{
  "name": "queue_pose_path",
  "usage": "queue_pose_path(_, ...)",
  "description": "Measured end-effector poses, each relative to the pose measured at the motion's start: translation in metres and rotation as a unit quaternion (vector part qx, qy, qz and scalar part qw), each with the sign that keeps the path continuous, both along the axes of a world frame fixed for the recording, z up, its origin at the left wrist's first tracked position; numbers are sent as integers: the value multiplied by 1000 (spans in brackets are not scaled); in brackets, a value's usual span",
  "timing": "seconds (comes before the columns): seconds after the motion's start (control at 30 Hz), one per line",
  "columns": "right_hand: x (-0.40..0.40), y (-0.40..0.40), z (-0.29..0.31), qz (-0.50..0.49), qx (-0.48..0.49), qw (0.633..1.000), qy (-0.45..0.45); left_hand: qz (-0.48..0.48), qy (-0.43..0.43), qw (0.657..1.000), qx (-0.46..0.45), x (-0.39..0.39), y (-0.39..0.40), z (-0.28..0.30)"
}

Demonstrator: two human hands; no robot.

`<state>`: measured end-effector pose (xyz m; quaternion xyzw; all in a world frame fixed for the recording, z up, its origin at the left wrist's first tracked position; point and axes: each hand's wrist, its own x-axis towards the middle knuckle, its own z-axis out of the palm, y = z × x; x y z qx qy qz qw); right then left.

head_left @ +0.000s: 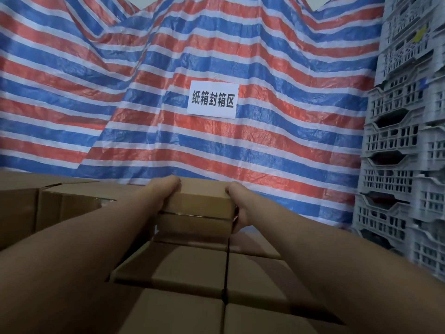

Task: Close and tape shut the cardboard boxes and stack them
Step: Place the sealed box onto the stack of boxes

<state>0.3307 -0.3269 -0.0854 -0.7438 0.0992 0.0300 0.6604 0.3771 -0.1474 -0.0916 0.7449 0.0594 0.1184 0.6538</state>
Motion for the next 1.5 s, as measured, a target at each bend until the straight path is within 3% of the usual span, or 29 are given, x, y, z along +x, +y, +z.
queue_pose_path(0.27,13,5,-8,0,-48,999,26,73,-8,973,217,11,0,-4)
queue_pose_path(0.43,-2,5,0,3,-81,996,28,162,-132,868,451,-9,-12,-1)
queue_pose_path(0.53,-21,2,11,-2,-198,980,-26,149,-159,870,441,-23,-14,8)
queue_pose_path(0.73,-50,3,40,-56,-275,946,-160,126,-203,900,365,-73,23,45)
queue_pose_path(0.9,-85,47,73,-98,-276,908,-298,169,-222,856,435,-139,102,94)
queue_pose_path(1.1,-116,143,97,-48,-255,881,-396,211,-216,832,466,-209,207,110)
queue_pose_path(1.3,-140,252,84,152,-297,866,-373,240,-140,768,577,-230,294,74)
queue_pose_path(1.43,-149,305,66,227,-338,846,-343,224,-77,671,703,-230,328,43)
queue_pose_path(1.5,-150,322,58,244,-368,829,-344,202,-31,641,740,-230,339,31)
